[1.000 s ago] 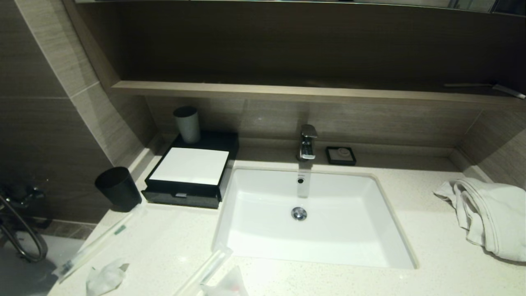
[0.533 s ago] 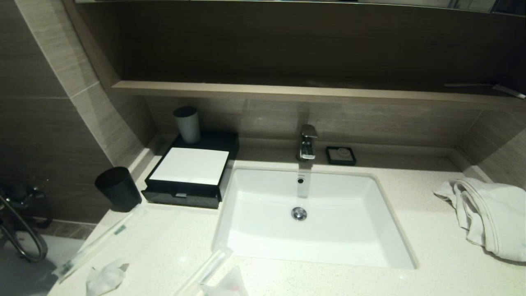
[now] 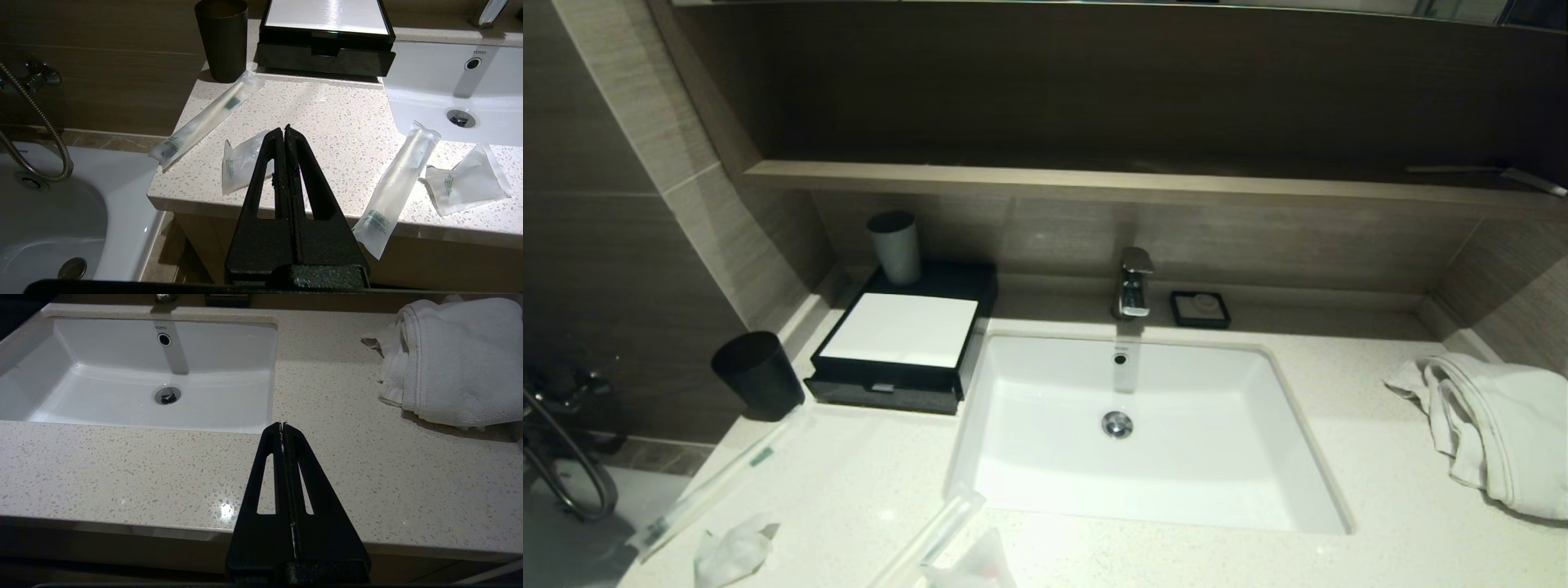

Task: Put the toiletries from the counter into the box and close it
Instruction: Pick up the cup

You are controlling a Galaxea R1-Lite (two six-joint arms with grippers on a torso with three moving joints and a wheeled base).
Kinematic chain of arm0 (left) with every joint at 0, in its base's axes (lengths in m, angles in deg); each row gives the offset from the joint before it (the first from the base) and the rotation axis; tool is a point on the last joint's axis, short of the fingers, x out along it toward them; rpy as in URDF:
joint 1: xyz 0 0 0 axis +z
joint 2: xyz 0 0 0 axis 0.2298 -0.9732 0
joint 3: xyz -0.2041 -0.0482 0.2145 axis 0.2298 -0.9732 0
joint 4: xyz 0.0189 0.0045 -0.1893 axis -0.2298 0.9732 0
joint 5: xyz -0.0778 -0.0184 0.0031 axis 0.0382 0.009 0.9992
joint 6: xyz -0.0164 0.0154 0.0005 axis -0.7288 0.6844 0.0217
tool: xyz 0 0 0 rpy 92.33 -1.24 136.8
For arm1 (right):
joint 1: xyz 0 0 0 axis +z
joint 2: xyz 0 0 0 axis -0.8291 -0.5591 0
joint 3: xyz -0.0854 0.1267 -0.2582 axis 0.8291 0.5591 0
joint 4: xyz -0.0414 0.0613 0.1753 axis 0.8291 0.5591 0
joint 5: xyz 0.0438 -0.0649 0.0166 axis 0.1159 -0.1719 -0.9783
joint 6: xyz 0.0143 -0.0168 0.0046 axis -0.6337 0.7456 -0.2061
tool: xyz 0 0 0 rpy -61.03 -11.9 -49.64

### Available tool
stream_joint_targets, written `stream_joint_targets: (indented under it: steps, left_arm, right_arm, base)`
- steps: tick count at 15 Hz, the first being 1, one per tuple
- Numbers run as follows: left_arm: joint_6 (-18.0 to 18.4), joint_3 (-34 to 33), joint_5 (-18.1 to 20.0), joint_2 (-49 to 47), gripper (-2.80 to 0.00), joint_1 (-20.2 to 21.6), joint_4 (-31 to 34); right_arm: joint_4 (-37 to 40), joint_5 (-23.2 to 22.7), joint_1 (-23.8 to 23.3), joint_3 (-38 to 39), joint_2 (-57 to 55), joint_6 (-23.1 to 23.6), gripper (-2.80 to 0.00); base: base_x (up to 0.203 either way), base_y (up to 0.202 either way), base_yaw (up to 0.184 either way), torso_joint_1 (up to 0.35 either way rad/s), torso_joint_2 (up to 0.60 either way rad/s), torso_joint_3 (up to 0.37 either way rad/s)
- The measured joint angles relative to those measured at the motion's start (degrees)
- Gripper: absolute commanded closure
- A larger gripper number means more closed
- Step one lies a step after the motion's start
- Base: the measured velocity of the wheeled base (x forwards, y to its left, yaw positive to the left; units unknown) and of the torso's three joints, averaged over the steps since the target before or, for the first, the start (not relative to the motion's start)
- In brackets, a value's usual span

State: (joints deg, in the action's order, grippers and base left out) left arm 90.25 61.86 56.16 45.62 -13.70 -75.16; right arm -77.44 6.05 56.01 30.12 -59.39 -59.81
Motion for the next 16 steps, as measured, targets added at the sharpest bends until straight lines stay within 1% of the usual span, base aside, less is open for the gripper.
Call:
stream_joint_targets:
  steps: [3,7,9,11,14,15,16]
  left_arm:
    - [-0.1,0.7,-0.1,0.0,0.0,0.0,-0.5]
    - [0.3,4.6,-0.4,0.0,0.0,0.0,0.0]
    - [0.6,8.7,-0.3,0.0,0.0,0.0,0.9]
    - [0.8,15.6,0.3,0.0,0.0,0.0,5.3]
    - [1.4,27.0,3.0,0.0,0.0,0.1,15.2]
    - [2.9,29.4,3.5,0.0,0.0,0.1,17.8]
    - [5.1,31.1,3.6,0.0,0.0,0.1,19.0]
  right_arm:
    - [0.0,0.0,0.0,0.0,0.0,0.0,0.0]
    - [0.0,0.0,0.0,0.0,0.0,0.0,0.0]
    - [0.0,0.0,0.0,0.0,0.0,0.0,0.0]
    - [0.0,0.0,0.0,0.0,0.0,0.0,0.0]
    - [0.0,0.0,0.0,0.0,0.0,0.0,0.0]
    - [0.0,0.0,0.0,0.0,0.0,0.0,0.0]
    - [0.0,0.0,0.0,0.0,0.0,0.0,0.0]
  base:
    - [0.0,0.0,0.0,0.0,0.0,0.0]
    - [0.0,0.0,0.0,0.0,0.0,0.0]
    - [0.0,0.0,0.0,0.0,0.0,0.0]
    - [0.0,0.0,0.0,0.0,0.0,0.0]
    - [0.0,0.0,0.0,0.0,0.0,0.0]
    - [0.0,0.0,0.0,0.0,0.0,0.0]
    - [0.0,0.0,0.0,0.0,0.0,0.0]
